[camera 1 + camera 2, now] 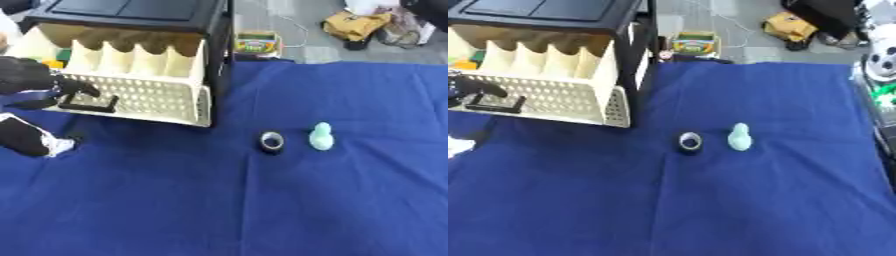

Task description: Pick up objects from table and place into drawer.

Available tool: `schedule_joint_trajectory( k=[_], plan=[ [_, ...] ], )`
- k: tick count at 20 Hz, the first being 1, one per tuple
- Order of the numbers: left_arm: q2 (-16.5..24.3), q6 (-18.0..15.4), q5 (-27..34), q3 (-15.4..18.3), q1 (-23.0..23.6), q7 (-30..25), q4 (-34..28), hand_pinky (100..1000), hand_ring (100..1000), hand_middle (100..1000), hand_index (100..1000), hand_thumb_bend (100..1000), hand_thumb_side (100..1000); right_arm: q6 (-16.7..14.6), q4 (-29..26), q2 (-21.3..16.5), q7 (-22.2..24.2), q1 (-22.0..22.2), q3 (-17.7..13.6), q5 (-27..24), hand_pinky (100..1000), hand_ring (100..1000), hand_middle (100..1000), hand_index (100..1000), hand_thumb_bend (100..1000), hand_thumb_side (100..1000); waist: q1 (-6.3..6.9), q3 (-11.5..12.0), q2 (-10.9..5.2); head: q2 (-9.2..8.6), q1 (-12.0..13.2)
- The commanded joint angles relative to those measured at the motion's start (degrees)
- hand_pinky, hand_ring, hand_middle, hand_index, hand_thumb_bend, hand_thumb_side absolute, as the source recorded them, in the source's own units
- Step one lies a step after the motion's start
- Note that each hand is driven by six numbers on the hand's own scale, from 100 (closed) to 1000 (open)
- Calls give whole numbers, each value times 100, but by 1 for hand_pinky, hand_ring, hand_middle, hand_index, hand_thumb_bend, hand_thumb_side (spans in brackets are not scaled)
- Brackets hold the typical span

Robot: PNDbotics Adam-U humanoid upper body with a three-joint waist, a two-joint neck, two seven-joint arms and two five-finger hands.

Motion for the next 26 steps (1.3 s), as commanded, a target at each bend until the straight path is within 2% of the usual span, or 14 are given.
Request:
schedule_joint_trajectory(
  k=[1,6,8,10,12,13,15,16,19,20,26],
  plan=[
    [237,60,203,263,-58,117,-323,100,100,100,985,143,558,21,-45,-102,-25,-71,-77,54,577,520,522,723,508,910,9,42,-158,28,-48],
    [268,242,528,499,0,274,-759,100,100,100,948,113,545,39,35,-115,-8,-85,-57,171,593,533,539,740,531,936,12,73,-193,48,-166],
    [251,236,638,557,-29,338,-811,100,100,100,919,100,541,2,149,-138,56,-125,-6,290,614,553,567,766,568,945,10,83,-212,60,-237],
    [229,191,748,604,-71,428,-823,100,100,100,881,100,536,-104,316,-165,173,-186,67,444,639,581,599,797,622,907,6,93,-232,78,-287],
    [203,158,875,645,-118,567,-826,100,100,100,873,100,537,-254,543,-197,325,-244,174,605,672,607,623,817,678,793,3,103,-251,95,-324],
    [191,159,935,658,-137,637,-826,100,100,100,870,100,530,-331,665,-203,402,-269,223,683,696,631,637,830,740,644,1,107,-259,105,-337],
    [146,211,1089,711,-206,799,-827,100,100,100,868,100,539,-499,935,-208,570,-303,404,806,715,656,653,843,802,534,-1,115,-282,133,-357],
    [124,256,1174,740,-237,885,-827,100,100,100,868,100,542,-585,1076,-209,657,-332,478,827,719,660,657,847,809,508,0,118,-293,146,-359],
    [65,394,1416,823,-305,1134,-827,100,100,100,864,100,554,-824,1481,-223,906,-417,656,805,746,704,674,870,868,287,6,126,-326,181,-361],
    [54,449,1479,840,-290,1219,-827,100,100,100,863,100,559,-881,1619,-227,991,-450,715,765,749,711,675,876,875,267,10,126,-337,188,-363],
    [11,723,1689,847,-190,1728,-827,100,100,100,854,100,578,-1112,2463,-228,1510,-744,922,633,755,748,683,937,886,276,32,102,-399,219,-359]
  ],
)
